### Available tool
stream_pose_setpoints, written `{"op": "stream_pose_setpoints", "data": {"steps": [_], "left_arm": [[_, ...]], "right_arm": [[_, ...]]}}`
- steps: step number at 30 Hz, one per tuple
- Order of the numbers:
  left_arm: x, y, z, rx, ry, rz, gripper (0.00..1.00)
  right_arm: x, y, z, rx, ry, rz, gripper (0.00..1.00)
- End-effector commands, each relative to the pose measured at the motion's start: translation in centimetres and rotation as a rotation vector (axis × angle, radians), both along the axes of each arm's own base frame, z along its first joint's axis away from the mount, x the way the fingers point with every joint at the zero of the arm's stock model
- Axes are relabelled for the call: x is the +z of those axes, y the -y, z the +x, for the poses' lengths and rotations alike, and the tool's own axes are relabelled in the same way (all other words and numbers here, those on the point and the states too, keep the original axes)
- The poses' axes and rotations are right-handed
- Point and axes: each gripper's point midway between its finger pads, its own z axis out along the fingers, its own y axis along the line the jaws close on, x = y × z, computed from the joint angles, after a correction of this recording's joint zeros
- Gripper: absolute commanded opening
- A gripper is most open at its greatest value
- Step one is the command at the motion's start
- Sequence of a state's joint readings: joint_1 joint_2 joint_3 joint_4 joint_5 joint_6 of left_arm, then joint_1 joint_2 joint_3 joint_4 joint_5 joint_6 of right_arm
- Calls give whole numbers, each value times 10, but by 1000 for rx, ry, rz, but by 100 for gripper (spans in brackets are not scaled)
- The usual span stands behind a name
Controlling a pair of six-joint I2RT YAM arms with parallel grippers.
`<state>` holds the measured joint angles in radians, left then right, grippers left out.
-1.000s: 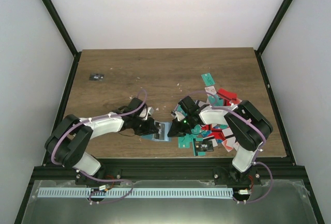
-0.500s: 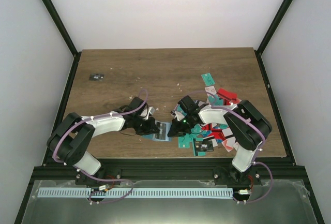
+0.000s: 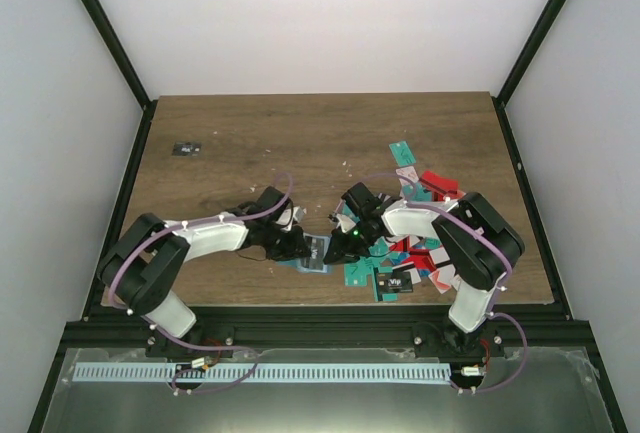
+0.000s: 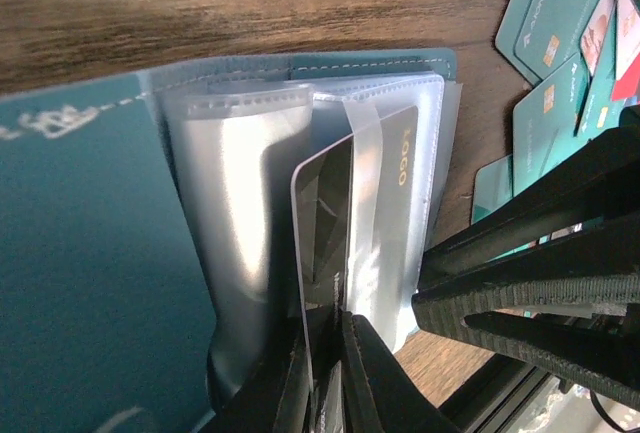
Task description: Put the credit cards into the card holder
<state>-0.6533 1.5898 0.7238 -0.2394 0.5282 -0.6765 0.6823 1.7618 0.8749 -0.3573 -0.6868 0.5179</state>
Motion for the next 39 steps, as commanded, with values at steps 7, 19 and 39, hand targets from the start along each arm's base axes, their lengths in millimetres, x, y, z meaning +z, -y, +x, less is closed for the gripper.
{"op": "stream_pose_setpoints", "data": {"steps": [7,19,39], "left_arm": [[-14,0,-8,-27,-16,108,16],[-14,-3,-9,-36,-7,158,27],[-9,0,-11,-42,5,169,36]], "right_arm": [[12,-11,9,42,74,42,15],[56,-10,4,63,149,124,22],[-12,-15,15,-67,14,79,17]]}}
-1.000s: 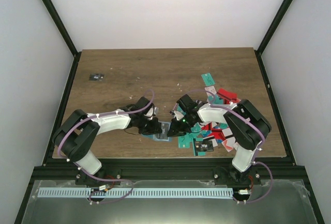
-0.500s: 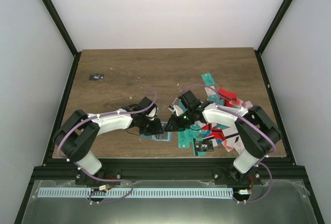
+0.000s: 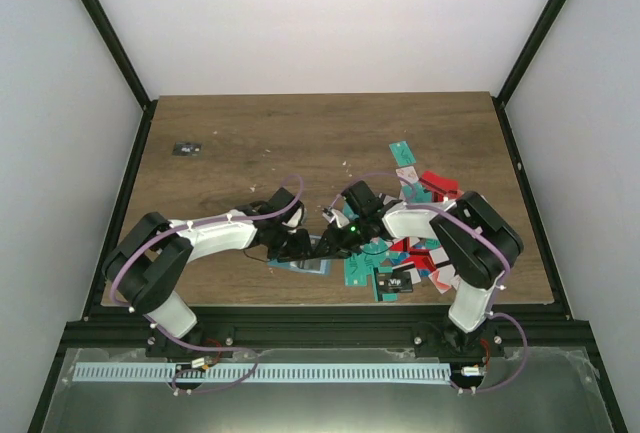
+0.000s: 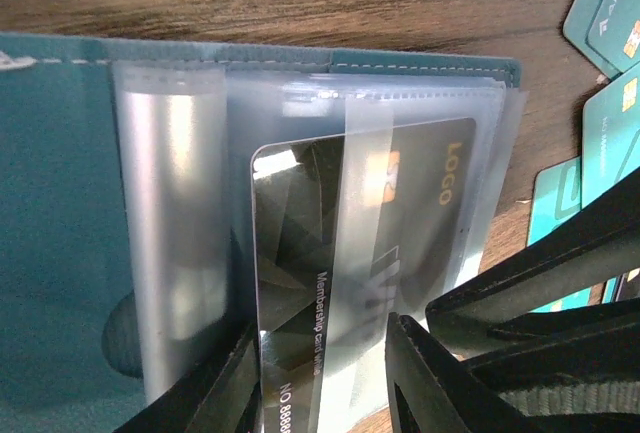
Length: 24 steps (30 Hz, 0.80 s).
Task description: Put the credit cards into the card holder
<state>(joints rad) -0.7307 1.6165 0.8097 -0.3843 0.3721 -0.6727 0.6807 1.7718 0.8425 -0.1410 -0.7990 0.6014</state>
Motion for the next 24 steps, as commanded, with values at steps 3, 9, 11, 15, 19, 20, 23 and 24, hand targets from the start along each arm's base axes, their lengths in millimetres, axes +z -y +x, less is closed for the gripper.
{"op": "stream_pose_setpoints", "data": {"steps": [3,9,11,15,19,20,23,24], "left_arm": [[-2,0,-8,-23,-24,4,36],[6,-9,-2,-3,18,54,39],[11,-19,4,22,57,106,40],[15,-41,9,49,97,222,41],[22,-53,12,55,138,277,42],[22,-57,14,55,149,299,42],[20,-71,17,60,174,372,42],[20,-74,18,58,179,394,41]], "right_arm": [[-46,21,2,-71,-26,-161,16],[-72,38,-10,-74,-69,-259,15],[-77,42,-13,-74,-83,-273,15],[-81,42,-15,-72,-94,-279,14],[-81,42,-14,-72,-95,-280,14],[-81,42,-14,-72,-97,-280,14],[-76,40,-12,-72,-91,-271,14],[-74,38,-11,-72,-87,-264,14]]}}
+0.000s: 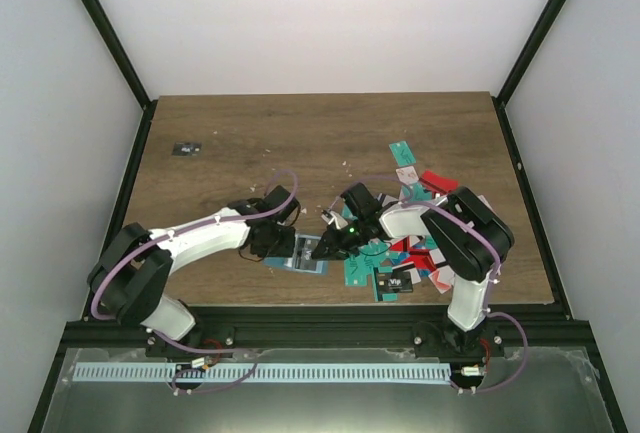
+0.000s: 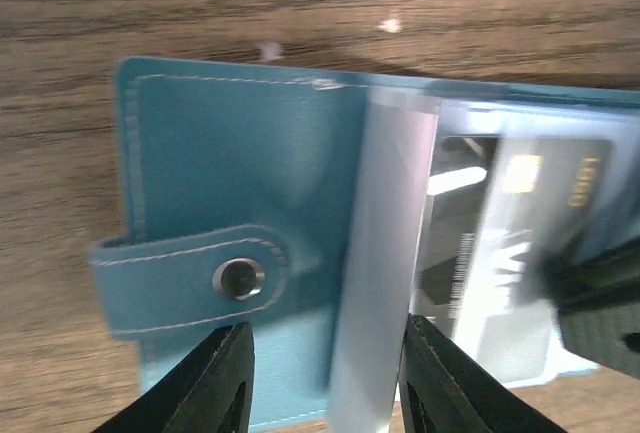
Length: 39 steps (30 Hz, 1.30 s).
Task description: Put the credit cards into the card holder
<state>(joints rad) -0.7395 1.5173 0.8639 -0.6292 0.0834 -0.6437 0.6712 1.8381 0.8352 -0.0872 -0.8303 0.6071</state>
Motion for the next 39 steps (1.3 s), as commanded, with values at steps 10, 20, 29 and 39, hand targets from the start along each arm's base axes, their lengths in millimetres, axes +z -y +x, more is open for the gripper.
{"op": "stream_pose_setpoints", "data": {"steps": [10,20,29,39], "left_arm": [[53,-26,16,36,160,110,32],[96,62,-12,-216,154,-257,24],[42,47,-2,-172,114,16,10],[7,35,-13,-213,66,66,5]], "right_arm": [[-13,23,3,-46,24,-193,14],[43,14,19,-57,128,-127,20],[41,21,19,-119,76,-112,21],[39,19,37,-173,43,-86,30]]}}
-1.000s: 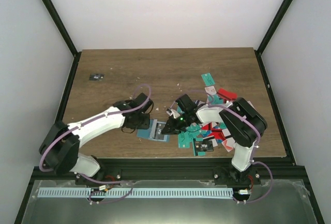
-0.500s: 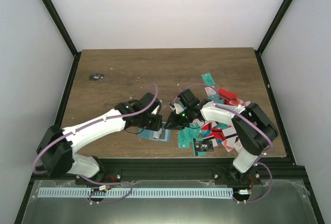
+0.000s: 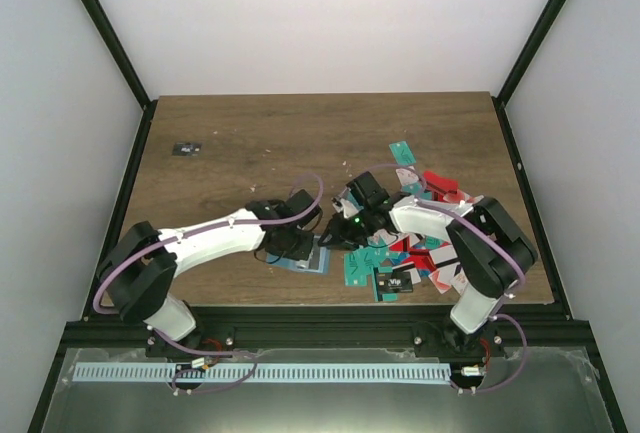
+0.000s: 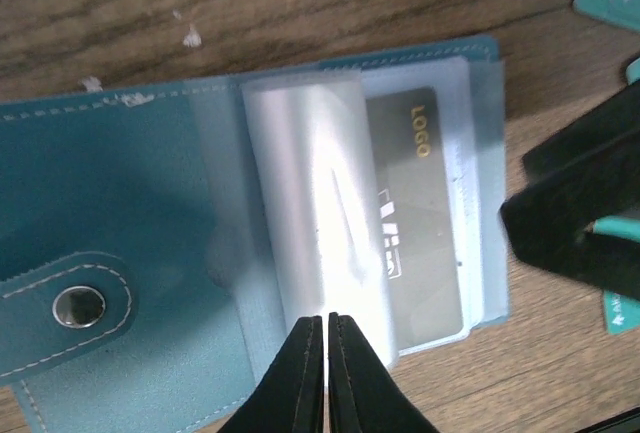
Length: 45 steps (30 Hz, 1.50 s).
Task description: Put the credit cards into the card holder
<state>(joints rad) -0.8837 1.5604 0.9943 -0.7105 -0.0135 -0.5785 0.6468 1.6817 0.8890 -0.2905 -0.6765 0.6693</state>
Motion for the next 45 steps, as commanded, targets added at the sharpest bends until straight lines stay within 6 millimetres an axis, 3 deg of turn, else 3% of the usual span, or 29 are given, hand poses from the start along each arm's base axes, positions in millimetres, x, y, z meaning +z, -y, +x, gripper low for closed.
{"op": "stream_pose_setpoints", "data": {"steps": [1,6,18,36,45], "left_arm": [[-17,0,-6,-37,-28,2,5],[-33,5,-11,-52,-61,-17,5],[-56,-19,-15,1,-73,66,4],[-61,-21,-18,12,-99,15,4],[-61,-17,-19,-3,-106,-4,4]], "right_arm": [[5,0,18,-41,4,30,30],[4,3,21,-53,-3,41,31],[-3,-4,21,-41,-40,76,32],[-19,-6,17,-26,-77,79,33],[-9,-13,16,1,-58,115,33]]}}
